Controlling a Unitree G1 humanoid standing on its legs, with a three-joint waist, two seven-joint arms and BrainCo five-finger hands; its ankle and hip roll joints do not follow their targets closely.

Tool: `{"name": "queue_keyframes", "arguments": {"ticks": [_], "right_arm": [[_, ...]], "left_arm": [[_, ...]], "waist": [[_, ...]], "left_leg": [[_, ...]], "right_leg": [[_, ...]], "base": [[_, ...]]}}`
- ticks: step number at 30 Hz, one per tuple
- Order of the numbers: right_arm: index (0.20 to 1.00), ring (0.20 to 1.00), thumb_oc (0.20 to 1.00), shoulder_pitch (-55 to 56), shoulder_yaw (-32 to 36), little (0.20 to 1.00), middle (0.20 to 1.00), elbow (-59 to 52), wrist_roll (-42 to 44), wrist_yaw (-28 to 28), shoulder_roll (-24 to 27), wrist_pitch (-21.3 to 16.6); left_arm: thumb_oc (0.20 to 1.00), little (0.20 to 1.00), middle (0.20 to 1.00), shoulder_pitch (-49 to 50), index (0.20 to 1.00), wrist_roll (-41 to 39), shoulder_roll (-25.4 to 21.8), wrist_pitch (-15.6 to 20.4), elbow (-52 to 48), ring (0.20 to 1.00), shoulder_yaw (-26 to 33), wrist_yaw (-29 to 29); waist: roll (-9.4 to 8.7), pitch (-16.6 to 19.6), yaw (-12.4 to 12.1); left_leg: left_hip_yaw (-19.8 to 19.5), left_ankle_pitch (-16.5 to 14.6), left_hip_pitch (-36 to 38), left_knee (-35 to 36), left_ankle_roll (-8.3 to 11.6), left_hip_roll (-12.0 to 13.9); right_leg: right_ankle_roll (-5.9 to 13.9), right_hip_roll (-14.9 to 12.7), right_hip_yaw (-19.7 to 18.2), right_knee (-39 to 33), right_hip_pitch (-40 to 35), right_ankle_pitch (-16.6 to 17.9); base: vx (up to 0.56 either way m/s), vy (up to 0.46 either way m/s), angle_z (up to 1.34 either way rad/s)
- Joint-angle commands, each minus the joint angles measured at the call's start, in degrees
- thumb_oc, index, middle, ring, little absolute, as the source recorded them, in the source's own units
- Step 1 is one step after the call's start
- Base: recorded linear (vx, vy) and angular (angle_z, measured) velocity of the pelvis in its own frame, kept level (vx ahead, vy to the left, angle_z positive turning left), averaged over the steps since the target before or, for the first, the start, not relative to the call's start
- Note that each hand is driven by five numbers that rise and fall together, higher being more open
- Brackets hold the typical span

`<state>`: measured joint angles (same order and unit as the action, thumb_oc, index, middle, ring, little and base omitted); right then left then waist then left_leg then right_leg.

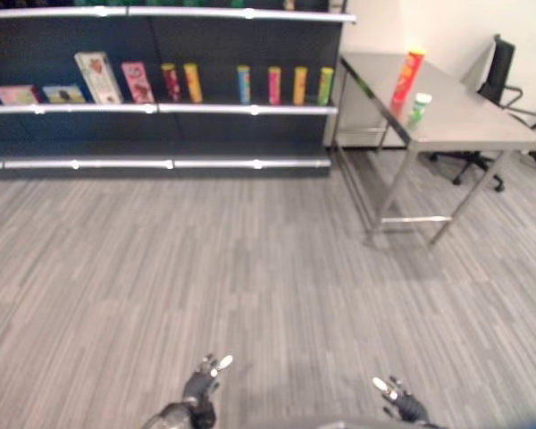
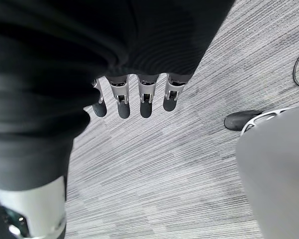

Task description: Put the goods on the table back onto the shelves and tidy them up.

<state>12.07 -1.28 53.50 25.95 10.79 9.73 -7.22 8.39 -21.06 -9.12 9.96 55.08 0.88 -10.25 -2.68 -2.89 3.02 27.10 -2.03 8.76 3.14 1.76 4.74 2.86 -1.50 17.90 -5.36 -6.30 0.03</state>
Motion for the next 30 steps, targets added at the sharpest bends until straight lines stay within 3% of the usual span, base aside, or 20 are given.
{"name": "queue_keyframes", "arguments": {"ticks": [1,3,4,6,10,12,13,14,17,18,20,22,23,24,25,26,27,28,29,30], "right_arm": [[1.000,1.000,1.000,-2.6,1.0,1.000,1.000,1.0,1.6,0.6,0.5,-2.9],[1.000,1.000,1.000,-2.9,0.9,1.000,1.000,2.1,1.8,0.7,0.7,-3.0],[1.000,1.000,1.000,-3.4,1.1,1.000,1.000,2.4,2.6,0.8,0.9,-3.3],[1.000,1.000,1.000,-3.5,0.9,1.000,1.000,0.8,3.7,1.1,1.1,-3.3],[1.000,1.000,1.000,-4.4,0.5,1.000,1.000,-0.1,3.9,0.9,0.8,-3.5],[1.000,1.000,1.000,-5.2,-0.4,1.000,1.000,-1.9,3.9,0.3,0.7,-3.7],[1.000,1.000,1.000,-5.2,-0.4,1.000,1.000,-1.9,3.9,0.3,0.7,-3.7],[1.000,1.000,1.000,-5.6,-0.7,1.000,1.000,-2.5,3.8,0.0,0.9,-3.9],[1.000,1.000,1.000,-6.5,-1.0,1.000,1.000,-3.5,3.7,-0.1,1.1,-4.1],[1.000,1.000,1.000,-6.5,-1.6,1.000,1.000,-4.8,2.8,-0.1,1.2,-3.7],[1.000,1.000,1.000,-6.5,-1.9,1.000,1.000,-5.5,2.5,-0.3,1.1,-3.6],[1.000,1.000,1.000,-6.2,-1.5,1.000,1.000,-6.1,2.4,-0.8,0.7,-3.4],[1.000,1.000,1.000,-5.6,-1.3,1.000,1.000,-7.5,2.1,-0.8,0.7,-2.9],[1.000,1.000,1.000,-5.7,-1.2,1.000,1.000,-7.4,1.0,-0.8,1.1,-2.1],[1.000,1.000,1.000,-5.9,-1.0,1.000,1.000,-7.3,0.9,-1.1,1.2,-2.0],[1.000,1.000,1.000,-7.1,1.3,1.000,1.000,-6.8,1.0,-1.8,0.6,-1.4],[1.000,1.000,1.000,-7.2,1.3,1.000,1.000,-6.8,1.0,-1.8,0.6,-1.4],[1.000,1.000,1.000,-7.1,2.2,1.000,1.000,-7.2,0.9,-1.9,0.1,-1.0],[1.000,1.000,1.000,-6.7,3.3,1.000,1.000,-7.5,0.5,-2.0,-0.2,-0.4],[1.000,1.000,1.000,-6.7,3.3,1.000,1.000,-7.5,0.5,-2.0,-0.2,-0.4]], "left_arm": [[1.000,1.000,1.000,-3.4,1.000,0.4,0.9,1.5,1.3,1.000,-0.6,0.3],[1.000,1.000,1.000,-3.8,1.000,-0.3,0.8,1.6,1.3,1.000,-0.6,0.4],[1.000,1.000,1.000,-4.4,1.000,-0.9,0.9,2.0,1.0,1.000,-1.1,0.4],[1.000,1.000,1.000,-5.1,1.000,-1.8,0.7,2.2,0.1,1.000,-2.0,0.5],[1.000,1.000,1.000,-4.8,1.000,-2.3,1.2,2.2,0.5,1.000,-1.5,0.8],[1.000,1.000,1.000,-4.7,1.000,-2.0,1.1,2.2,1.3,1.000,-1.5,1.2],[1.000,1.000,1.000,-4.7,1.000,-2.0,1.1,2.2,1.3,1.000,-1.5,1.2],[1.000,1.000,1.000,-4.8,1.000,-1.4,0.8,2.2,1.6,1.000,-1.6,1.4],[1.000,1.000,1.000,-4.1,1.000,-0.6,0.1,1.8,2.8,1.000,-0.3,1.4],[1.000,1.000,1.000,-2.7,1.000,-0.6,-0.2,1.7,2.7,1.000,1.3,1.3],[1.000,1.000,1.000,-2.1,1.000,-0.6,-0.4,1.8,2.6,1.000,1.9,1.2],[1.000,1.000,1.000,-1.9,1.000,-0.1,-0.7,1.6,3.1,1.000,2.4,1.1],[1.000,1.000,1.000,-1.7,1.000,-0.1,-1.2,1.6,2.6,1.000,2.7,0.9],[1.000,1.000,1.000,-2.0,1.000,-0.4,-1.6,1.4,1.1,1.000,2.7,0.4],[1.000,1.000,1.000,-2.4,1.000,-0.6,-1.7,1.4,0.9,1.000,2.6,0.4],[1.000,1.000,1.000,-4.1,1.000,-1.1,-1.2,0.8,-0.8,1.000,2.9,1.3],[1.000,1.000,1.000,-4.2,1.000,-1.1,-1.2,0.8,-0.8,1.000,2.9,1.3],[1.000,1.000,1.000,-4.8,1.000,-1.3,-0.9,0.5,-1.6,1.000,2.9,1.3],[1.000,1.000,1.000,-5.5,1.000,-0.8,-0.3,0.3,-3.0,1.000,1.7,1.0],[1.000,1.000,1.000,-5.5,1.000,-0.8,-0.2,0.3,-3.0,1.000,1.7,1.0]], "waist": [[-0.65,0.4,0.8],[-1.12,-0.6,0.7],[-1.70,-1.7,0.5],[-2.25,-3.2,0.1],[-2.10,-2.8,-0.2],[-1.16,-2.8,-1.1],[-1.20,-2.8,-1.1],[-1.05,-2.7,-1.3],[-0.52,-2.2,-1.9],[-0.07,-1.4,-3.2],[0.45,-0.5,-3.5],[-0.48,0.6,-4.1],[-1.14,0.8,-4.2],[-1.54,-0.5,-3.9],[-1.30,-0.8,-3.9],[-0.75,-2.9,-2.9],[-0.62,-2.8,-2.9],[-0.30,-3.2,-2.4],[-0.05,-3.6,-0.9],[-0.07,-3.6,-0.8]], "left_leg": [[-2.6,7.0,0.4,0.0,6.26,3.3],[-3.6,6.4,-1.6,-4.4,6.70,3.8],[-5.3,6.5,-4.9,-11.0,7.40,4.3],[-7.8,9.1,-10.0,-16.4,8.22,5.4],[-7.7,9.6,-13.1,-9.5,7.01,6.4],[-7.7,15.6,-15.9,-0.8,8.07,9.4],[-7.6,15.8,-15.7,-0.4,8.11,9.3],[-6.6,16.6,-17.7,1.8,8.67,10.8],[-4.1,17.2,-20.6,1.9,9.95,13.7],[-3.3,17.4,-18.5,1.9,9.92,13.8],[-2.2,18.9,-18.1,1.9,10.23,14.0],[0.4,18.6,-15.9,1.9,8.69,11.5],[2.0,18.0,-14.4,1.9,7.43,9.8],[1.9,15.5,-11.8,1.9,4.04,6.4],[2.3,14.3,-10.8,1.9,2.80,5.6],[2.4,10.3,-6.0,1.9,-0.06,2.2],[2.4,10.3,-6.1,1.9,-0.06,2.3],[2.3,9.0,-5.3,1.9,-0.83,1.3],[2.1,6.5,-3.5,1.9,-1.20,-0.3],[1.9,6.5,-3.4,1.9,-1.20,-0.4]], "right_leg": [[3.57,-1.0,0.3,0.4,0.4,3.4],[2.94,-0.8,0.1,0.4,0.4,3.2],[2.28,-0.9,-0.1,0.7,0.4,2.9],[1.78,-1.1,0.8,0.9,0.1,2.5],[2.21,-1.0,1.1,0.8,-0.5,1.5],[2.40,-0.1,0.2,0.9,-1.6,-0.4],[2.41,-0.1,0.2,0.9,-1.7,-0.4],[2.60,-0.1,-0.2,1.0,-2.5,-1.3],[3.14,0.3,-2.1,0.9,-5.4,-2.7],[3.37,0.3,-4.5,1.0,-8.1,-4.3],[3.44,0.4,-5.2,1.4,-8.9,-4.8],[5.39,-2.1,-5.5,5.7,-8.9,-2.0],[7.00,-3.9,-5.9,10.0,-8.4,1.3],[9.21,-6.8,-6.3,22.8,-3.1,7.5],[10.45,-7.5,-6.6,28.7,0.0,10.9],[11.49,-14.0,-1.7,40.8,6.4,17.3],[11.44,-13.9,-1.7,40.7,6.5,17.5],[11.30,-16.0,1.0,43.5,7.7,18.4],[11.47,-19.8,5.3,42.3,10.4,16.4],[11.47,-19.9,5.4,42.4,10.3,16.4]], "base": [[0.01,-0.105,0.02],[0.00,-0.138,0.06],[0.00,-0.167,0.05],[0.06,-0.131,0.21],[0.16,0.006,0.05],[0.33,0.067,-0.01],[0.26,0.043,-0.05],[0.25,0.030,-0.12],[0.47,0.070,-0.25],[0.46,0.100,-0.54],[0.42,0.146,-0.76],[0.52,0.209,-1.56],[0.57,0.284,-1.30],[0.49,0.298,-0.60],[0.60,0.479,-0.20],[0.37,0.331,0.17],[0.39,0.330,0.38],[0.34,0.173,0.52],[0.35,0.171,0.48],[0.33,0.101,0.51]]}}
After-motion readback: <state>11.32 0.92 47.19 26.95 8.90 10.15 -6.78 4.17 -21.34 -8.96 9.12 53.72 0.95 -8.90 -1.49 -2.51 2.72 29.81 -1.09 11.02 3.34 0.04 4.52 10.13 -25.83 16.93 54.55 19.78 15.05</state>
